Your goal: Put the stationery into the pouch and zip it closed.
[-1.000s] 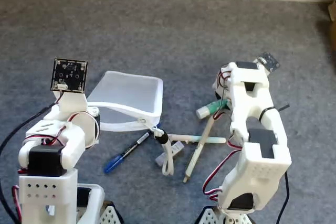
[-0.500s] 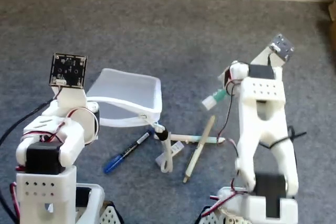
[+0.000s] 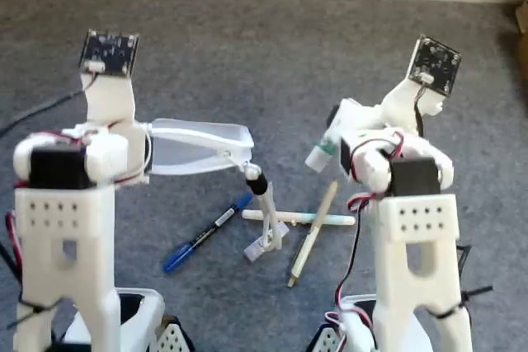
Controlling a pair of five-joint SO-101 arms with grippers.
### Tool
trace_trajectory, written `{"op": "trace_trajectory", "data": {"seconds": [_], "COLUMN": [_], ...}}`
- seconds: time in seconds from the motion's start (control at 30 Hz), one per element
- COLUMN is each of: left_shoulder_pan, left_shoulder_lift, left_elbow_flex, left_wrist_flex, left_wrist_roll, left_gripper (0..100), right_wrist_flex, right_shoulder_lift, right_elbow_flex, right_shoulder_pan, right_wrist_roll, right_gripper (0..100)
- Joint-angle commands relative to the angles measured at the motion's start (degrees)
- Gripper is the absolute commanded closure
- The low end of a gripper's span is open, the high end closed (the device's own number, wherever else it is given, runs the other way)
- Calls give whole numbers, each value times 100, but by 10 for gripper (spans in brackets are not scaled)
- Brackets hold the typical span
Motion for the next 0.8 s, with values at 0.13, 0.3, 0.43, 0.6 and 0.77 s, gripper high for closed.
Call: {"op": "trace_trajectory", "data": {"seconds": [0.13, 0.3, 0.43, 0.6, 0.77], "left_shoulder_pan": [-31, -13, -4, 4, 4], "left_shoulder_lift": [620, 822, 1112, 1596, 2026], "left_elbow_flex": [-884, -1059, -1446, -2000, -2396], "left_wrist_flex": [211, 202, 237, 237, 237], "left_wrist_roll": [281, 325, 334, 527, 598], "left_gripper": [989, 989, 989, 991, 993], "right_wrist_flex": [48, 13, -215, -875, -1604], "right_shoulder_lift": [-778, -1182, -1464, -1789, -1938], "right_elbow_flex": [-119, -136, -154, -110, -110], "right_shoulder_pan": [-655, -919, -1323, -1798, -2334], "right_wrist_roll": [765, 1152, 1547, 2171, 2848], "right_gripper": [994, 994, 994, 994, 994]}}
